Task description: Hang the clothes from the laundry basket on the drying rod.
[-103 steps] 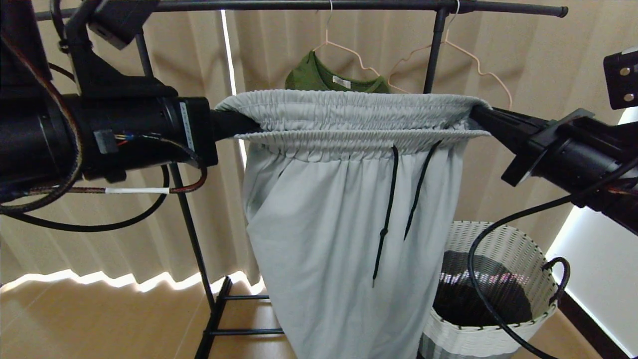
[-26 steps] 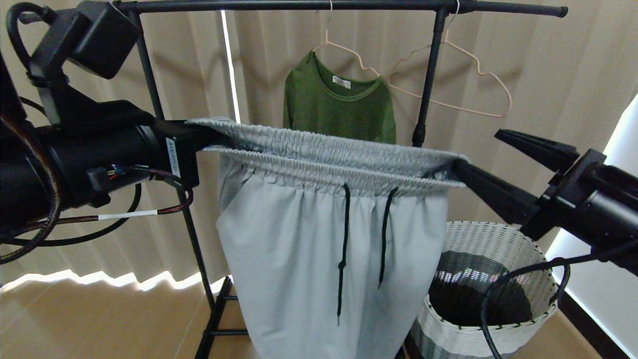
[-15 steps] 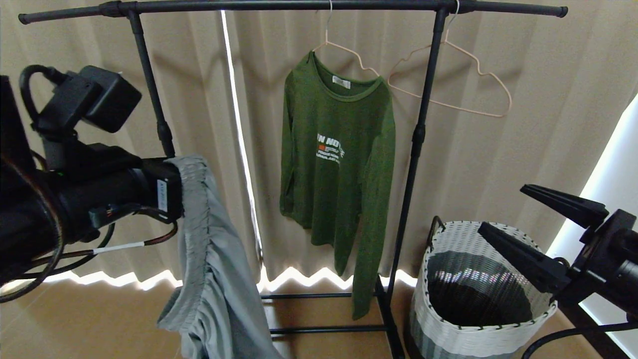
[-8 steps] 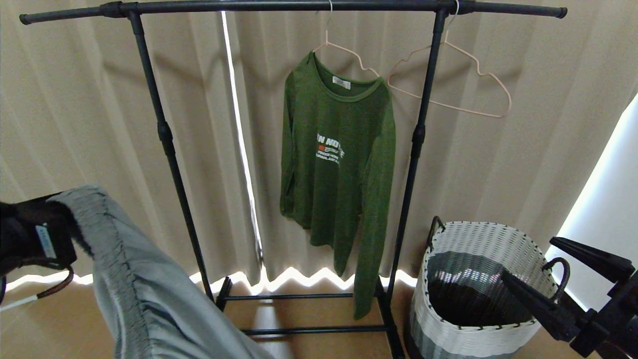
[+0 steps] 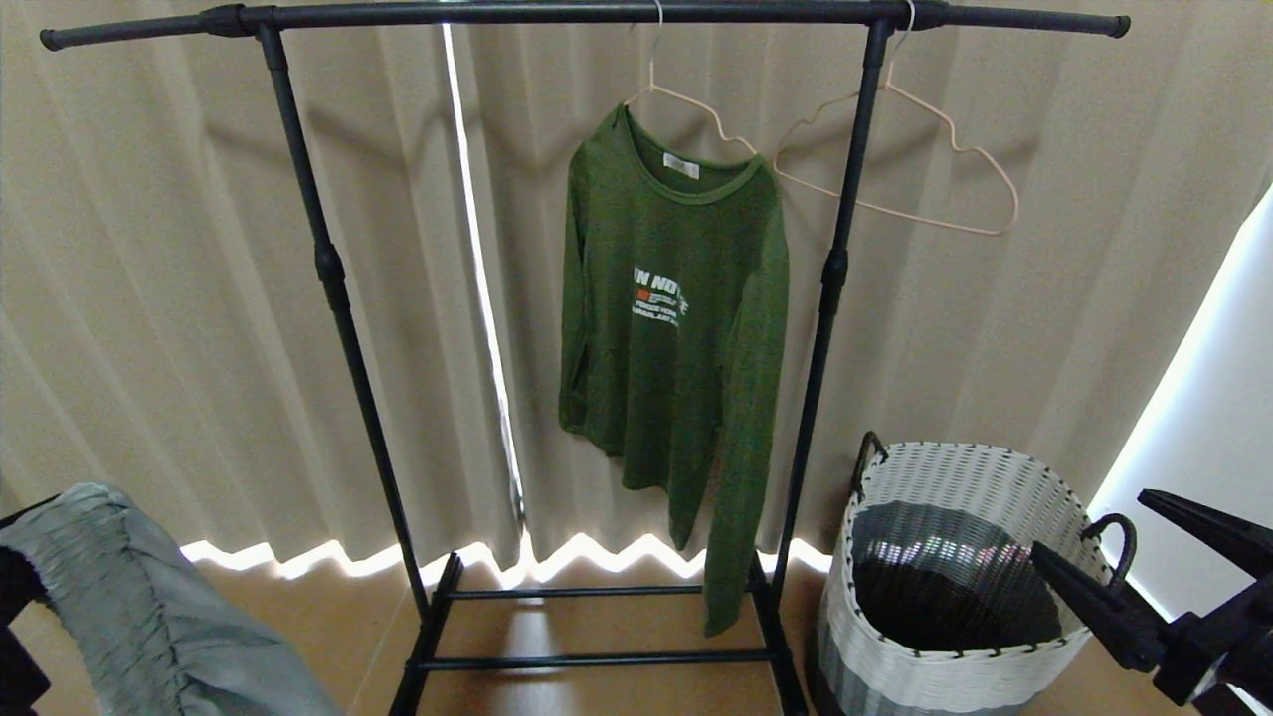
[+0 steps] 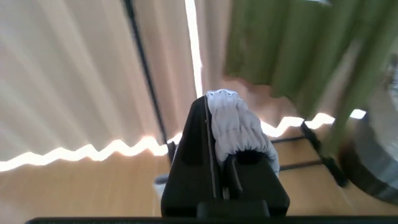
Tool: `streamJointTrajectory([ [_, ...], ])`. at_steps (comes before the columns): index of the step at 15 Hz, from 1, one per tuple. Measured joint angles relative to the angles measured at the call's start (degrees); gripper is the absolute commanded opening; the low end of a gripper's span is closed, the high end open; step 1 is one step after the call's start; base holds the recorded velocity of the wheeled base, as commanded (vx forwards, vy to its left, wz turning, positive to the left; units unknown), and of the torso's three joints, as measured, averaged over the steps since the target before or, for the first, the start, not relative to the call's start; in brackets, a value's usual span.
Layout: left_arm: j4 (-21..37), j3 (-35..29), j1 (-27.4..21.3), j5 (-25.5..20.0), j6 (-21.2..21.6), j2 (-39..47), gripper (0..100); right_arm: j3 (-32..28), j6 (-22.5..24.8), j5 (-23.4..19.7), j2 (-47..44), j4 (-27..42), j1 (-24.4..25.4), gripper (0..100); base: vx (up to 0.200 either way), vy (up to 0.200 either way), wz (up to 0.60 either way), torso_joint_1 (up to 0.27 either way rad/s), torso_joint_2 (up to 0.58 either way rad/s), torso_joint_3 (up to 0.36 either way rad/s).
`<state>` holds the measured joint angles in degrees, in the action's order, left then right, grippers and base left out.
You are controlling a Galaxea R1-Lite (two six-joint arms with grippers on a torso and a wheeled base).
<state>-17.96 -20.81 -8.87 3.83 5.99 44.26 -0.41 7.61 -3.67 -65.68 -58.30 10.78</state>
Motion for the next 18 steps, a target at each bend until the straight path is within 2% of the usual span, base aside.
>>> streamJointTrajectory([
  [4,-0.1,0.11,2.29,-0.3,-0.05,-0.44,0,0.11,3.12,-0.07,-0.41,0.09,-7.34,100,0.0,0.0,0.0,0.0,0.0,0.0],
  [7,-0.24,0.22,2.93,-0.71,-1.39,0.88,0,0.3,6.42,0.17,-0.16,0.52,-11.07,100,0.0,0.0,0.0,0.0,0.0,0.0],
  [8,-0.22,0.39,3.01,-2.17,-1.85,1.32,0,0.34,6.53,0.26,-0.02,1.4,-11.92,100,0.0,0.0,0.0,0.0,0.0,0.0],
  [10,-0.13,0.56,3.15,-7.11,-3.28,2.01,0,0.37,6.45,0.26,0.56,5.39,-12.67,100,0.0,0.0,0.0,0.0,0.0,0.0],
  [11,-0.13,0.61,3.23,-7.74,-3.39,2.36,0,0.39,6.38,0.23,1.02,6.6,-12.86,100,0.0,0.0,0.0,0.0,0.0,0.0],
  [18,-1.06,2.23,3.12,-7.95,-2.82,3.83,0,0.3,6.64,0.45,3.21,7.25,-15.21,100,0.0,0.0,0.0,0.0,0.0,0.0],
])
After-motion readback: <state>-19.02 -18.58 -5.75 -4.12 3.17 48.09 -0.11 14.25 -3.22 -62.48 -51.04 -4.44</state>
